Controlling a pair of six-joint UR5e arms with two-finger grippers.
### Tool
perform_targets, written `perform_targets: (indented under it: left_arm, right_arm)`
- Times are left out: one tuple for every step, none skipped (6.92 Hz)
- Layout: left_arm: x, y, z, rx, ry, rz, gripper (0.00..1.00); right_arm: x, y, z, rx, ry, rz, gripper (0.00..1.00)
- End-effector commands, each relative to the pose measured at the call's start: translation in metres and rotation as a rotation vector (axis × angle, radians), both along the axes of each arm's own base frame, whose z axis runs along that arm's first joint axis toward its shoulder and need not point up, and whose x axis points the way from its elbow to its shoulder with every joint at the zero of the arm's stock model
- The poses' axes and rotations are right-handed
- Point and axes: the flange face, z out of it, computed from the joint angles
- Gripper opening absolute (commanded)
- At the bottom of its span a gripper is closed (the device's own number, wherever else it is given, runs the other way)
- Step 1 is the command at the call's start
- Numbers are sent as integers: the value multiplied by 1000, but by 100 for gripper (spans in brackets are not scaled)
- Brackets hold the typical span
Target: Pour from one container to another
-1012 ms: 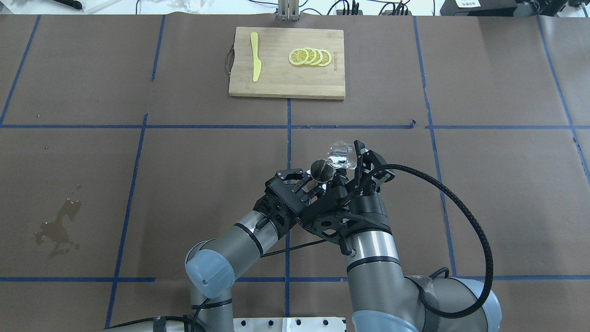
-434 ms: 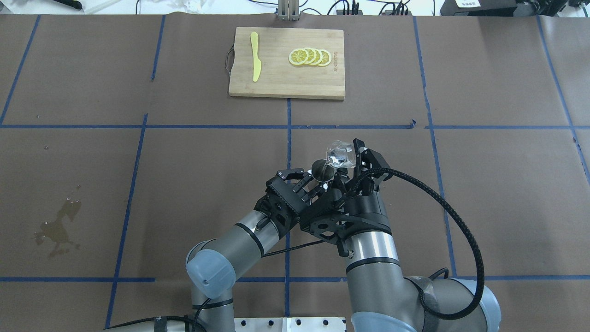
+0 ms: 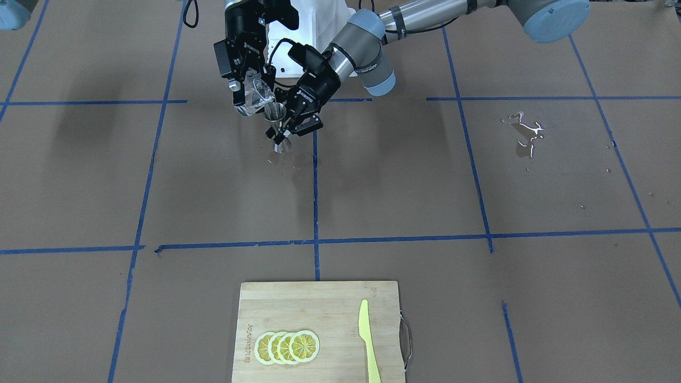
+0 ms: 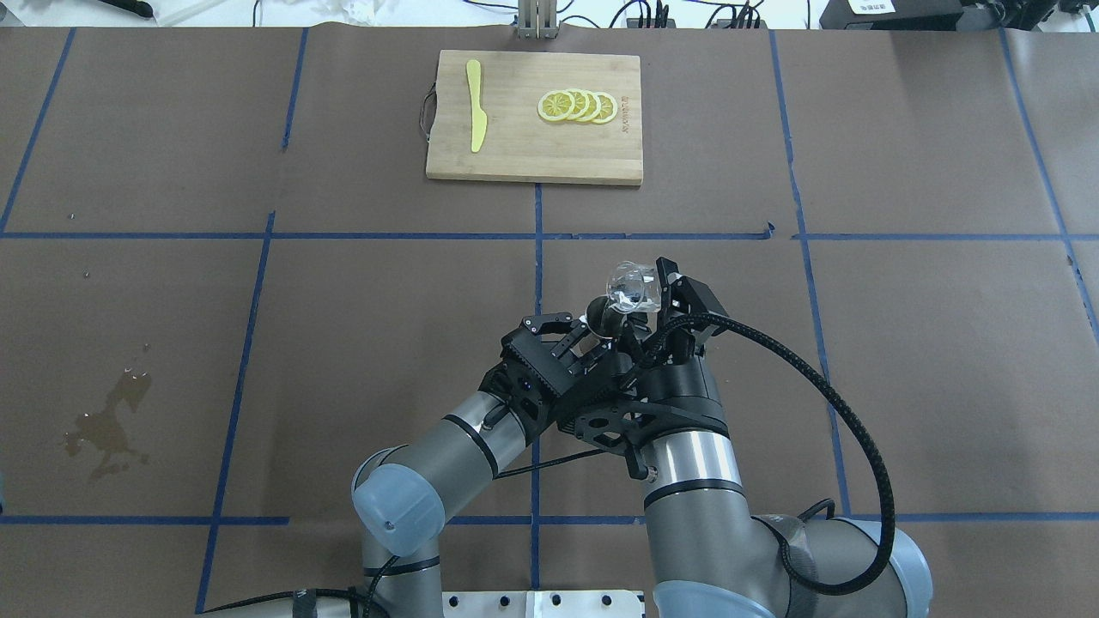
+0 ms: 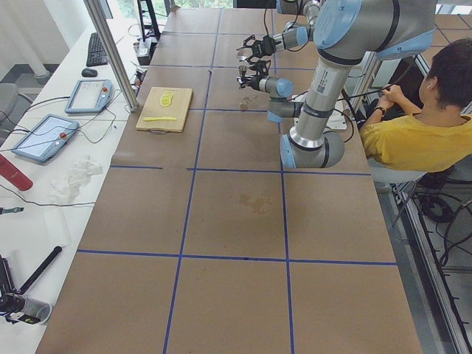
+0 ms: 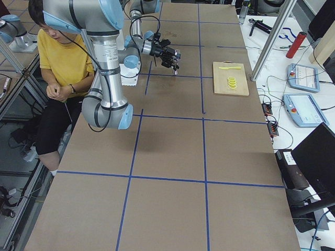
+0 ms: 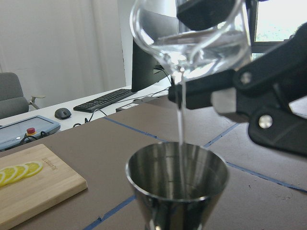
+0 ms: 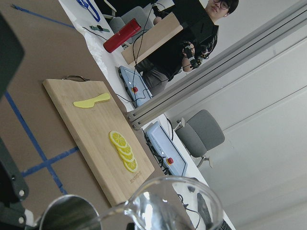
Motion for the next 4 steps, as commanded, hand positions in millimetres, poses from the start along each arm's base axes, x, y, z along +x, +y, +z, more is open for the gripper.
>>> perform_targets:
  left_arm:
    - [0, 0, -1, 0, 2, 0, 0]
    - [0, 0, -1, 0, 2, 0, 0]
    - [0, 0, -1, 0, 2, 0, 0]
    - [0, 0, -1, 0, 2, 0, 0]
  right_arm:
    - [2, -1, -1, 23, 63, 0, 0]
    - [3, -1, -2, 34, 87, 4, 0]
    - [3, -2, 0, 41, 113, 5, 0]
    - [3, -2, 0, 44, 124, 2, 0]
